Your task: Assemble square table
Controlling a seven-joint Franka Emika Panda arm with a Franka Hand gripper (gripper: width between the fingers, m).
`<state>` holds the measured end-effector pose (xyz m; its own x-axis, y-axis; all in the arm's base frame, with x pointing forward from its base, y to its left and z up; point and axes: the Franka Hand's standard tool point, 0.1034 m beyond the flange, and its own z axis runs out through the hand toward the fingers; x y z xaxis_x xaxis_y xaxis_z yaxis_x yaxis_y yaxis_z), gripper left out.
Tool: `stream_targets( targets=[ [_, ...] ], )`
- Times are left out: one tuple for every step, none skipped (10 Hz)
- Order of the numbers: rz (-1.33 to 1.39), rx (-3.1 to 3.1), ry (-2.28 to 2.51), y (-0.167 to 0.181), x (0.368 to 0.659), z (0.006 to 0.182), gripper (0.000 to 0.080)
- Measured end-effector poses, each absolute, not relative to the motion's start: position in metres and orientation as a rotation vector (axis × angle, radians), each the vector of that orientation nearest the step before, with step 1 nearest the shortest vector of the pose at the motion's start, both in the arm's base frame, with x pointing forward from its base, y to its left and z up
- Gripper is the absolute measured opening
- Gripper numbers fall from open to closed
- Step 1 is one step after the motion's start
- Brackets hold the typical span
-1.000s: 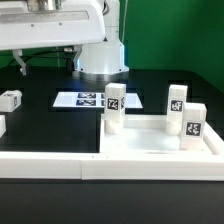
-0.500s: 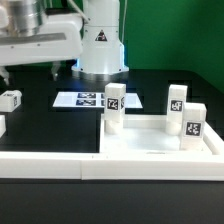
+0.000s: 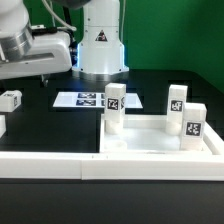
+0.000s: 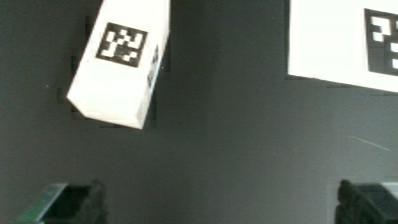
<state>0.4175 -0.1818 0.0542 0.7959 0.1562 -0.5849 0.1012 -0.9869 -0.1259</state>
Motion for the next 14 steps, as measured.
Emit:
stream_targets(
  targets=[
    [1.107,-2.881,-0.076,-0.206,0.402,0.04,0.0649],
    [1.271,-2.856,-0.068,-0.231,0.397,0.031,0.0649],
    [1.371,-2.847,0.024,-0.23,0.399,0.028,0.0649],
    [1.352,-2.828,0.054,-0.224,0.4,0.027,0.0649],
    [1.352,-2.832,0.056,-0.227,0.399,0.027,0.0649],
    [1.352,-2.832,0.056,-0.227,0.399,0.027,0.0649],
    [1.352,-2.832,0.056,-0.227,0.399,0.027,0.0649],
    [1.346,-2.836,0.061,-0.22,0.401,0.03,0.0649],
    [1.322,-2.834,0.037,-0.193,0.399,0.044,0.0649],
    [1.339,-2.802,0.04,-0.181,0.378,0.049,0.0649],
    [1.391,-2.763,0.078,-0.186,0.362,0.041,0.0649],
    [1.404,-2.756,0.084,-0.189,0.358,0.038,0.0649],
    [1.387,-2.764,0.068,-0.194,0.357,0.035,0.0649],
    [1.384,-2.76,0.072,-0.201,0.354,0.035,0.0649]
  ],
)
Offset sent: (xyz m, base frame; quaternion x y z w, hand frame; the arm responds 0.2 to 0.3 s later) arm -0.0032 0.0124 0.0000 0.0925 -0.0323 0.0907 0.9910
